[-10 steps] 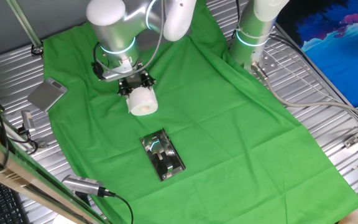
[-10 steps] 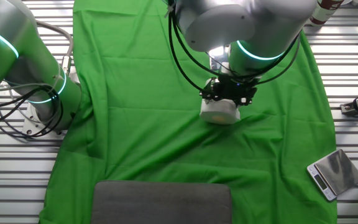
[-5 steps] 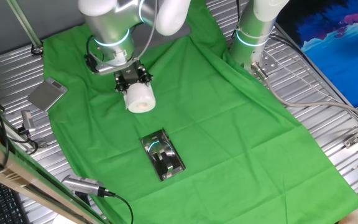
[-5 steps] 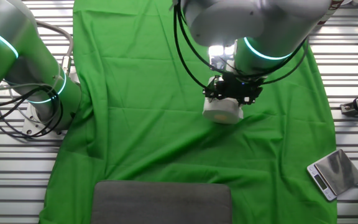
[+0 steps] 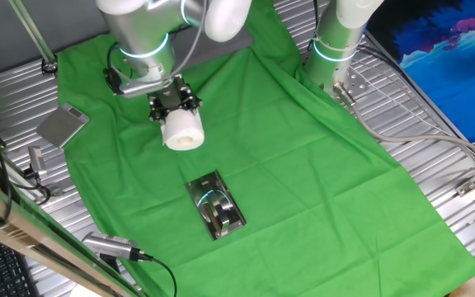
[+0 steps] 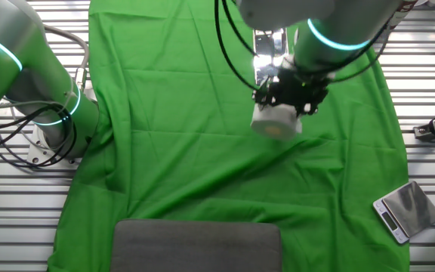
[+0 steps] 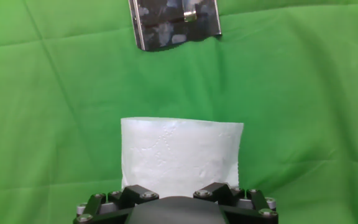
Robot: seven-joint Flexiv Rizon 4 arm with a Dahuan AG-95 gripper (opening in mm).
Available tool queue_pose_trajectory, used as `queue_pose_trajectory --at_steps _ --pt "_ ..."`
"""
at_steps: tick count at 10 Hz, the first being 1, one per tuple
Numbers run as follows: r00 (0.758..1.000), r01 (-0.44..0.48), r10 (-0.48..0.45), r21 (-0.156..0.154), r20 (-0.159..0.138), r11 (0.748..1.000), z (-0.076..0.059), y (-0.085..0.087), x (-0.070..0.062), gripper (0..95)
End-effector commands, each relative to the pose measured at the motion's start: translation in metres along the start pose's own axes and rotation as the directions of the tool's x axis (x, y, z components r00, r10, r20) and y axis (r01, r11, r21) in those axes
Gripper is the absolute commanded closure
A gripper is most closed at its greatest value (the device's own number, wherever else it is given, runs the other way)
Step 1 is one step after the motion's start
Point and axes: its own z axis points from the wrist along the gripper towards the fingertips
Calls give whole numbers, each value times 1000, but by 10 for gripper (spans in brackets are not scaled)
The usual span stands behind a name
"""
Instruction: Put the toilet paper on its holder
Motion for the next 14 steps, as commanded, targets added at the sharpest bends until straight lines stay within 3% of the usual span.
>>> queue_pose_trajectory --at_steps 1,5,11,14 --pt "1000 -23 23 -1 1 1000 -7 -1 -16 950" --pt "999 -22 22 2 28 1000 -9 -8 -34 950" --pt "998 59 -59 7 12 998 -8 -9 -35 950" --pt "997 77 -78 7 30 997 -7 -9 -35 950"
